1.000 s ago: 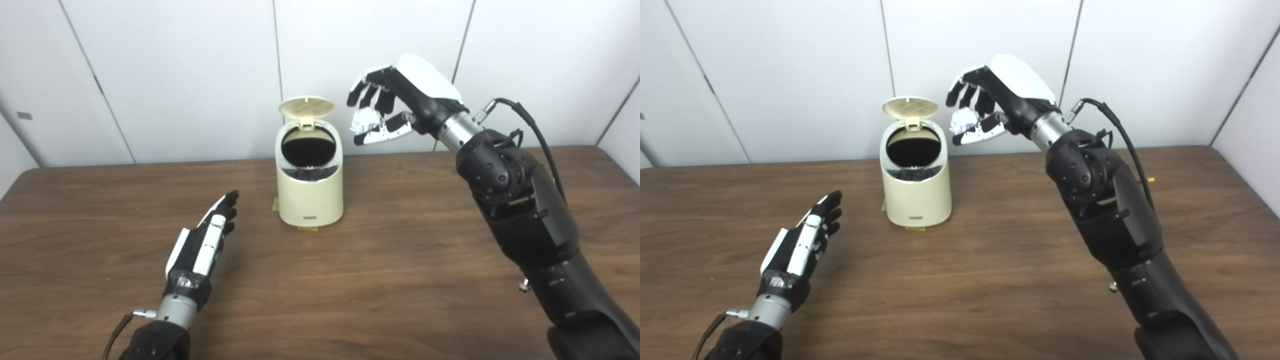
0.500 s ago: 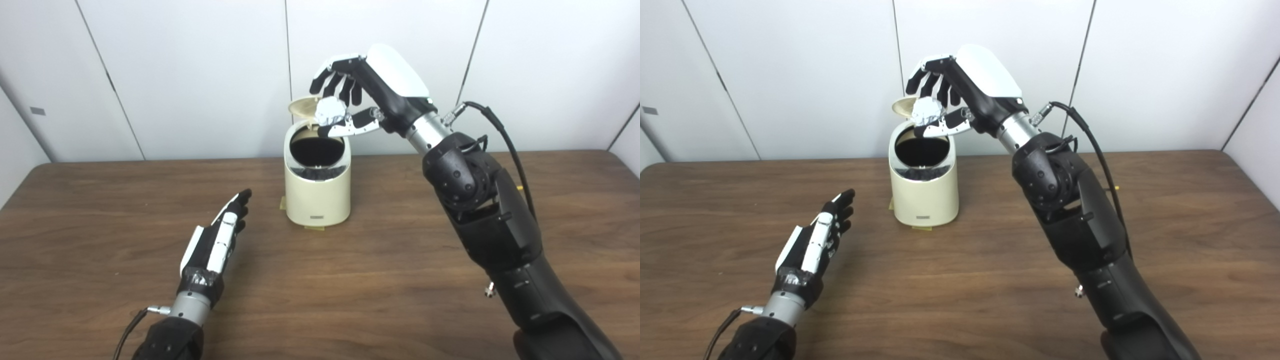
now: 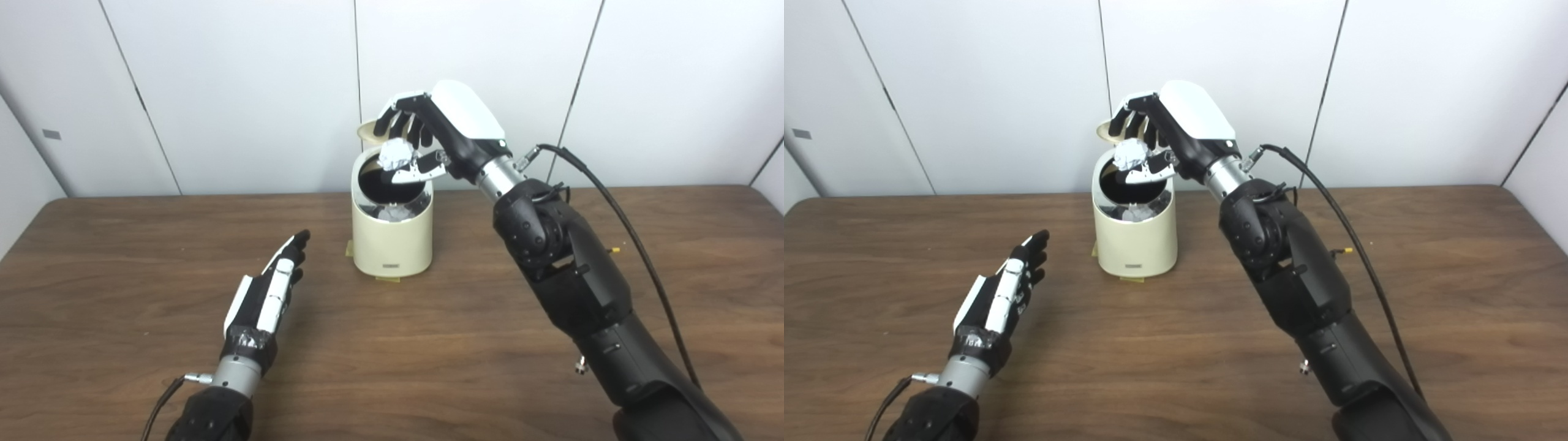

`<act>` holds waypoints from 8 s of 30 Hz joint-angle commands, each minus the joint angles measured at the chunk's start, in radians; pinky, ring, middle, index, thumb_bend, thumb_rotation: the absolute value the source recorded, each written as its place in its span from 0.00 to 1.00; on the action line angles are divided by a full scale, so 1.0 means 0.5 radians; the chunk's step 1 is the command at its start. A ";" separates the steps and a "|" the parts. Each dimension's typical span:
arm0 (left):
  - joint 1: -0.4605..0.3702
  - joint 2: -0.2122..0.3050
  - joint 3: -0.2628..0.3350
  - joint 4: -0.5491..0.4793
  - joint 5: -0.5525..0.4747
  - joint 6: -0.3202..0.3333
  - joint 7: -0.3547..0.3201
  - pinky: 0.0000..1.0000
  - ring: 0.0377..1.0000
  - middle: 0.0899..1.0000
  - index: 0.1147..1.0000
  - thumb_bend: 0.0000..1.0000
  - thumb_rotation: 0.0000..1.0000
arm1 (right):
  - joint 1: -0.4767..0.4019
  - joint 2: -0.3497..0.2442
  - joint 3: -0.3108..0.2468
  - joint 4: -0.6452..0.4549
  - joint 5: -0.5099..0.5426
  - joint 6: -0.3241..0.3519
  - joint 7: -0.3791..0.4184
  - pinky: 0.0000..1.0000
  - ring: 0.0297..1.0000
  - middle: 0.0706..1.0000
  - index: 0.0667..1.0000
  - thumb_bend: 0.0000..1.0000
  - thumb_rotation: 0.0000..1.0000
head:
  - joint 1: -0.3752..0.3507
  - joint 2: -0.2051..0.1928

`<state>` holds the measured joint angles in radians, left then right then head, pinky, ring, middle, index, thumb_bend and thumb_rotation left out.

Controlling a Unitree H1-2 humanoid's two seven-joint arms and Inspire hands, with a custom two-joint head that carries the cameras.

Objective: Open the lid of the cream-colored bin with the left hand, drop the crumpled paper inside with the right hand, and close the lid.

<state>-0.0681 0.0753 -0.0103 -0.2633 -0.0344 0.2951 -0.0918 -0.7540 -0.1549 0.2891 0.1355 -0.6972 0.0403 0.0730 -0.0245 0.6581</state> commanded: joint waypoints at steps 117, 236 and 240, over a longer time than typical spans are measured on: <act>-1.196 0.181 0.130 0.693 -0.120 0.267 -0.020 0.98 0.99 0.98 0.94 0.57 0.93 | 1.269 0.417 -0.839 -0.697 1.493 0.507 -0.197 1.00 0.96 0.89 0.86 0.51 1.00 | -0.019 -0.037; -0.988 0.333 -0.354 0.373 1.433 -0.261 -0.353 0.82 0.89 0.87 0.85 0.59 0.98 | 1.304 0.447 -0.801 -0.740 1.673 0.587 -0.318 0.89 0.90 0.84 0.89 0.53 0.98 | -0.014 0.067; -0.929 0.193 -0.132 0.279 1.111 -0.107 -0.328 0.82 0.90 0.90 0.87 0.56 0.98 | 1.300 0.445 -0.792 -0.751 1.677 0.595 -0.315 0.89 0.90 0.85 0.89 0.53 0.98 | 0.001 0.061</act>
<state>-0.5060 0.1862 -0.0921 -0.0843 0.5683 0.2222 -0.2773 -0.0676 0.0648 -0.1069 -0.2025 0.1328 0.3512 -0.0896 -0.0231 0.6873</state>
